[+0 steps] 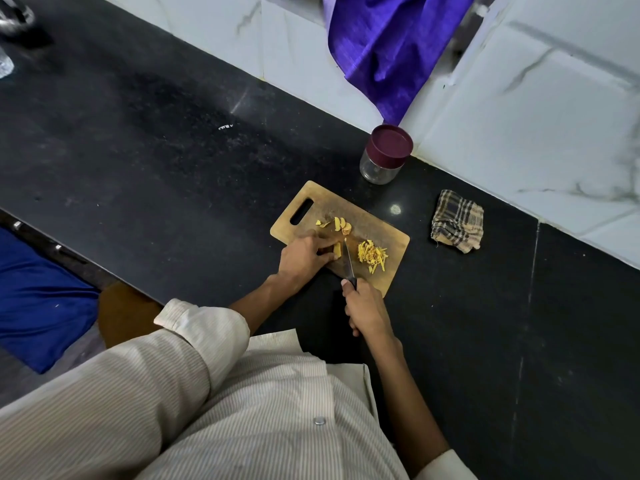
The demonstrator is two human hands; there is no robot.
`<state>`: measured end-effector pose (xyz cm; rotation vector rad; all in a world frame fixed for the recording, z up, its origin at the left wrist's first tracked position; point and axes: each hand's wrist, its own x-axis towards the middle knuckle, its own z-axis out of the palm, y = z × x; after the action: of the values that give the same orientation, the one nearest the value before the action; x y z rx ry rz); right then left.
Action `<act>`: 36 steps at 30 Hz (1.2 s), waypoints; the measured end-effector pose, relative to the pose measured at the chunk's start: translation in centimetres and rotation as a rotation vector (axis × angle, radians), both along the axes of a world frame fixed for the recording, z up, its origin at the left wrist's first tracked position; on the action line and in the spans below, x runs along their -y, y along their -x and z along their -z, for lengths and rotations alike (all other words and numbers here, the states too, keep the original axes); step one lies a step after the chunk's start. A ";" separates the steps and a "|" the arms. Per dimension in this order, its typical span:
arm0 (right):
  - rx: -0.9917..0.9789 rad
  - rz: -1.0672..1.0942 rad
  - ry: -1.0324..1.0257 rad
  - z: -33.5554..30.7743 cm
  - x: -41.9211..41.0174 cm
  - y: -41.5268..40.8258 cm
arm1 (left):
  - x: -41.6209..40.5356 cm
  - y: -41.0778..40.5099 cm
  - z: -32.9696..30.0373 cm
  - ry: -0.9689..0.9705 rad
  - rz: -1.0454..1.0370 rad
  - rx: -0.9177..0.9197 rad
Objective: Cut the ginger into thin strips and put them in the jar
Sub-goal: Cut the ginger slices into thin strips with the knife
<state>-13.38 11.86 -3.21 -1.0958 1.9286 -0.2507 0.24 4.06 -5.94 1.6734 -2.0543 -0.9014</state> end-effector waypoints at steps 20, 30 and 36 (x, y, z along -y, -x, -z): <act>-0.074 -0.058 -0.022 -0.4 0.4 -0.7 | 0.0 0.0 0.0 -0.001 0.011 0.008; -0.217 -0.102 0.013 -0.5 0.7 -2.3 | -0.2 -0.1 -0.4 0.023 -0.002 -0.011; -0.327 -0.116 0.014 -0.3 0.4 -3.3 | -0.2 0.0 -0.6 0.014 -0.011 0.008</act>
<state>-10.08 11.47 -2.94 -1.3180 2.1401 -0.0207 0.25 4.24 -5.32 1.6820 -2.0496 -0.8760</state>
